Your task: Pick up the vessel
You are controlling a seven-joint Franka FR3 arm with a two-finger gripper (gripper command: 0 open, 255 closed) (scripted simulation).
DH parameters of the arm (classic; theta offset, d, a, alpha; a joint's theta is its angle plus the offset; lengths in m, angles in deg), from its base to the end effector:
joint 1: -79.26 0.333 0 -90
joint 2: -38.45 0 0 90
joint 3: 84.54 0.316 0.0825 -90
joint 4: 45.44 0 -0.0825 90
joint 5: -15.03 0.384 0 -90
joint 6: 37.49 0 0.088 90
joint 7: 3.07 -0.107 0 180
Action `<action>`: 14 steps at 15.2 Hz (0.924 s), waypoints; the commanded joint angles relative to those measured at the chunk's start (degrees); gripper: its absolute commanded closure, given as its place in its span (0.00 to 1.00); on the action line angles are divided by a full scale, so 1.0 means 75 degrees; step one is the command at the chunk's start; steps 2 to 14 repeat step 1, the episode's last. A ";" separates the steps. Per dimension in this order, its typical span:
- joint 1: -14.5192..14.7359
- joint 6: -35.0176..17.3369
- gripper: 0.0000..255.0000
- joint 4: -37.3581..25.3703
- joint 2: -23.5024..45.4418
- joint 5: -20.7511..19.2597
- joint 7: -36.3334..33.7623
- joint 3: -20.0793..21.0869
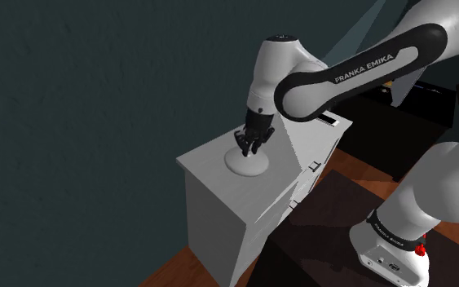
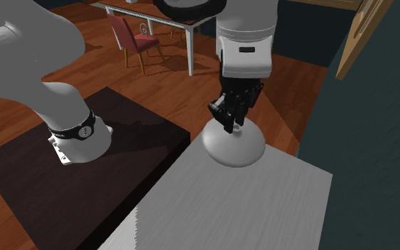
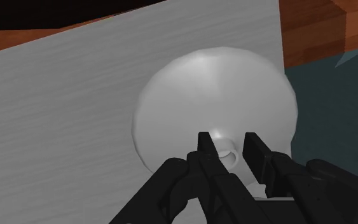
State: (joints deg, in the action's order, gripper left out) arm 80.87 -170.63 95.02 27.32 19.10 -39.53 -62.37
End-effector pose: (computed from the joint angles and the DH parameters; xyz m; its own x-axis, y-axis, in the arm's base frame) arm 0.4249 0.1884 0.3718 0.9613 -0.2698 0.0549 -0.2693 -0.9629 -0.0175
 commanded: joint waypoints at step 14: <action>0.0004 0.0070 1.00 -0.0036 -0.0035 0.0012 0.0008 -0.0005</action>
